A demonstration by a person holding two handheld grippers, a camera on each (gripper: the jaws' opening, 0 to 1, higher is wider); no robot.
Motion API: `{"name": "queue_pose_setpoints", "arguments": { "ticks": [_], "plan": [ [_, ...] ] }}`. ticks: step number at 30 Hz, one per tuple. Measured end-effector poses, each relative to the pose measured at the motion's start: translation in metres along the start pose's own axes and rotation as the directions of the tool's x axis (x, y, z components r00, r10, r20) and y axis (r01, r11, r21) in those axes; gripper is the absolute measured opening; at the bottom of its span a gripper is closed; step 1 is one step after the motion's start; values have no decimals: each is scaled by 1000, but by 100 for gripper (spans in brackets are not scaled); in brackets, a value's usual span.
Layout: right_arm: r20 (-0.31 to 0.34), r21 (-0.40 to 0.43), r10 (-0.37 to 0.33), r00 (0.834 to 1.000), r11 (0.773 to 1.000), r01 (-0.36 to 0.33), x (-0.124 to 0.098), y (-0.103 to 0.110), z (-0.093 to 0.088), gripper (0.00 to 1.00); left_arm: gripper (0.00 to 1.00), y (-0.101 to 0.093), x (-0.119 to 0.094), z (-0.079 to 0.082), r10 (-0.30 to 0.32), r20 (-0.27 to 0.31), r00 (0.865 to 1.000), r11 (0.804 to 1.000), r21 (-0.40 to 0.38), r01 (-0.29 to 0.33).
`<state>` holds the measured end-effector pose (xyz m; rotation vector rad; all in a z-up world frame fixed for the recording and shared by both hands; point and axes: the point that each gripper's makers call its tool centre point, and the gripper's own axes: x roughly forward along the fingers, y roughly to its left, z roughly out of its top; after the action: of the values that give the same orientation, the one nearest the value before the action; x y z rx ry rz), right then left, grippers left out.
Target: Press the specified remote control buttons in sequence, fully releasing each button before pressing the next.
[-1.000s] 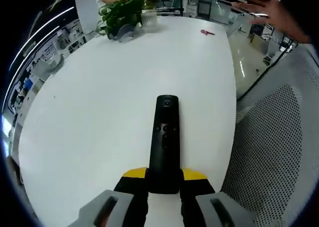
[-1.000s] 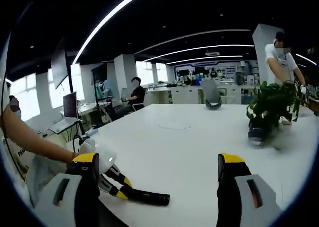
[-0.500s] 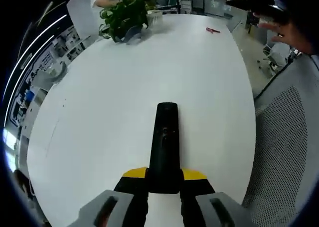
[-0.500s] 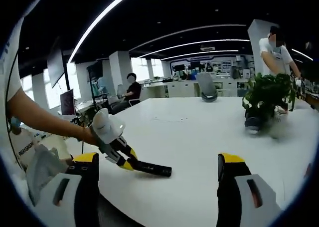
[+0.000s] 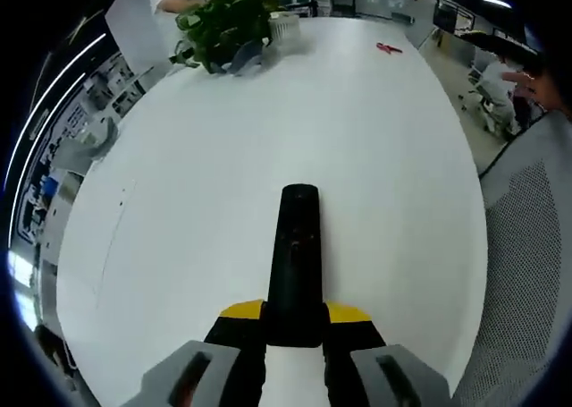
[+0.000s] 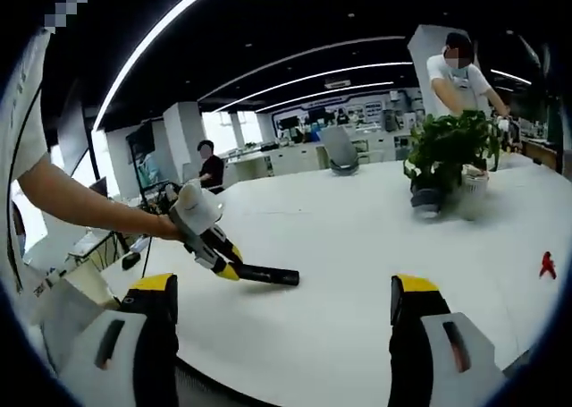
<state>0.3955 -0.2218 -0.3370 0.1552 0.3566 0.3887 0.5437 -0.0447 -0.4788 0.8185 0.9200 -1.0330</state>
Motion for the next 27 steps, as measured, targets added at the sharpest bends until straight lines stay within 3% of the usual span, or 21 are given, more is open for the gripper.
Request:
{"name": "queue_pose_setpoints", "arguments": {
  "ticks": [5,9,11,13,27],
  "plan": [
    [-26,-72,-109,994,992,107,0,-21,-13,100,22,21,6,8,-2,-10,1000,999,40,3],
    [-111,-56,-144,983,989,138,0,-31,-34,100,22,39,9,11,1,-7,1000,999,47,0],
    [-88,-62,-149,985,988,144,0,-31,-29,100,22,46,11,11,4,-11,1000,998,67,-4],
    [-97,-119,-181,979,978,169,-2,-35,-30,100,22,54,14,10,5,-17,1000,997,73,-3],
    [-183,-163,-219,958,968,190,-2,-42,-45,96,23,116,27,28,27,-35,999,983,184,-20]
  ]
}}
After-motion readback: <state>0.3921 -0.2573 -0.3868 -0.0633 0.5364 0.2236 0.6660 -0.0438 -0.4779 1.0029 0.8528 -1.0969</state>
